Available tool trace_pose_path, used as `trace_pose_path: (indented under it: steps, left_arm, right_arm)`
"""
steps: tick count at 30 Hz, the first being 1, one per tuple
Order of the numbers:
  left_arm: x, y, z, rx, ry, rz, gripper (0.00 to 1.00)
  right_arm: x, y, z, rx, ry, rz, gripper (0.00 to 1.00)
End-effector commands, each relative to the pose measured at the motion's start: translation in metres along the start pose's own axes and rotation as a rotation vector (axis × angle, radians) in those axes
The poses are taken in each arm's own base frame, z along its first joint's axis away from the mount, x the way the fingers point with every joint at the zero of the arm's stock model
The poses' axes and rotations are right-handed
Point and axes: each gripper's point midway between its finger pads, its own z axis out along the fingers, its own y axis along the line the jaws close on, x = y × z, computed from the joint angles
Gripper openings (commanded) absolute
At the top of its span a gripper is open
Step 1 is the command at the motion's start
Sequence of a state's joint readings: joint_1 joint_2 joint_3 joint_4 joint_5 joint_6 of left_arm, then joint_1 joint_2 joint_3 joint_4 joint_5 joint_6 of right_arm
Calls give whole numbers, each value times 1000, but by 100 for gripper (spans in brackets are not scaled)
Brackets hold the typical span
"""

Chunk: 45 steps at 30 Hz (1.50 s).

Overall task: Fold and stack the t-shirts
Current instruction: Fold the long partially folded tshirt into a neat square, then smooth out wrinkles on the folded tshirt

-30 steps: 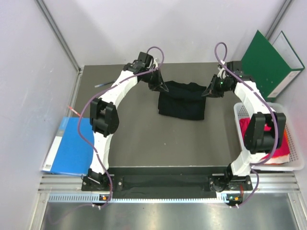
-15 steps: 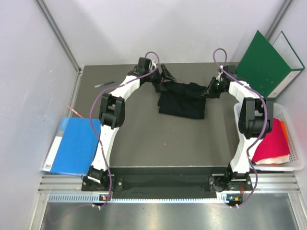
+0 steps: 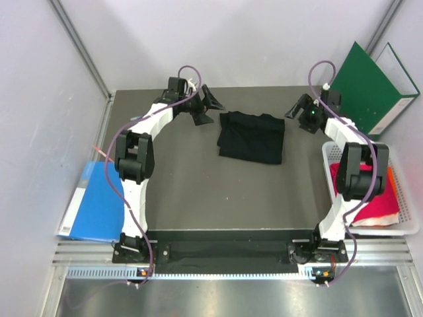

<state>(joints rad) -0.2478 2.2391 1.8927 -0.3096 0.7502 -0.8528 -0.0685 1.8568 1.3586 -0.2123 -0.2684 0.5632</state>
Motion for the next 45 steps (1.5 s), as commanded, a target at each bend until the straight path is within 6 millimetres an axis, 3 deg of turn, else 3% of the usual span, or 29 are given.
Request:
trace_pose_path:
  steps: [1,2,3,4,5,8,11,13,14,15,17,18,21,26,31,33,34,36,37,38,40,41,45]
  left_arm:
    - [23,-14,-4,-19,38,146,98]
    - [28,-12,-3,-34,56,141,98]
    - [32,-16,0,-44,64,167,98]
    - [36,-14,3,-60,74,176,98]
    - [42,-14,5,-73,89,176,98]
    - [63,-18,17,-64,131,185,98]
    - [87,-23,32,-24,176,165,98]
    - [103,-25,42,-10,200,160,98]
    - [111,-26,47,-7,215,160,98]
    - [115,-23,50,-12,225,152,98]
    - [121,-19,54,-23,237,145,98]
    - [123,-16,56,-27,242,142,98]
    - [122,-9,59,-44,240,132,98]
    - [126,6,63,-96,271,114,97]
    - [135,25,65,-142,310,94,97]
    - [137,30,63,-163,313,95,97]
    - [138,32,63,-169,318,99,97]
    - [140,38,61,-190,327,101,97]
    - [141,40,61,-195,331,102,97]
    - [143,41,60,-200,337,103,97]
    - [142,39,59,-200,332,108,97]
    - [139,34,58,-193,324,115,98]
    - [124,11,54,-159,284,158,98]
  right_arm:
    - [12,31,-34,-120,15,-99,72]
    - [23,39,-37,-153,45,-135,61]
    - [31,43,-42,-171,58,-152,22]
    - [37,48,-45,-194,71,-170,3]
    - [44,52,-48,-220,94,-193,0]
    - [67,83,-54,-340,142,-236,0]
    - [86,92,-45,-448,216,-197,0]
    - [96,94,-29,-497,262,-171,0]
    - [96,110,-29,-576,267,-162,0]
    - [103,105,-16,-577,299,-134,0]
    - [104,123,-9,-647,324,-121,0]
    - [115,117,6,-635,366,-92,0]
    - [120,124,26,-664,392,-56,0]
    - [110,137,52,-699,381,3,0]
    - [84,155,73,-732,336,57,0]
    - [83,151,90,-706,334,85,0]
    - [69,159,93,-719,304,100,0]
    - [71,153,113,-688,317,140,0]
    - [57,165,117,-699,280,111,0]
    - [71,149,134,-626,329,144,0]
    - [65,151,143,-610,312,136,0]
    - [72,141,152,-571,330,154,0]
    - [75,119,162,-482,300,143,0]
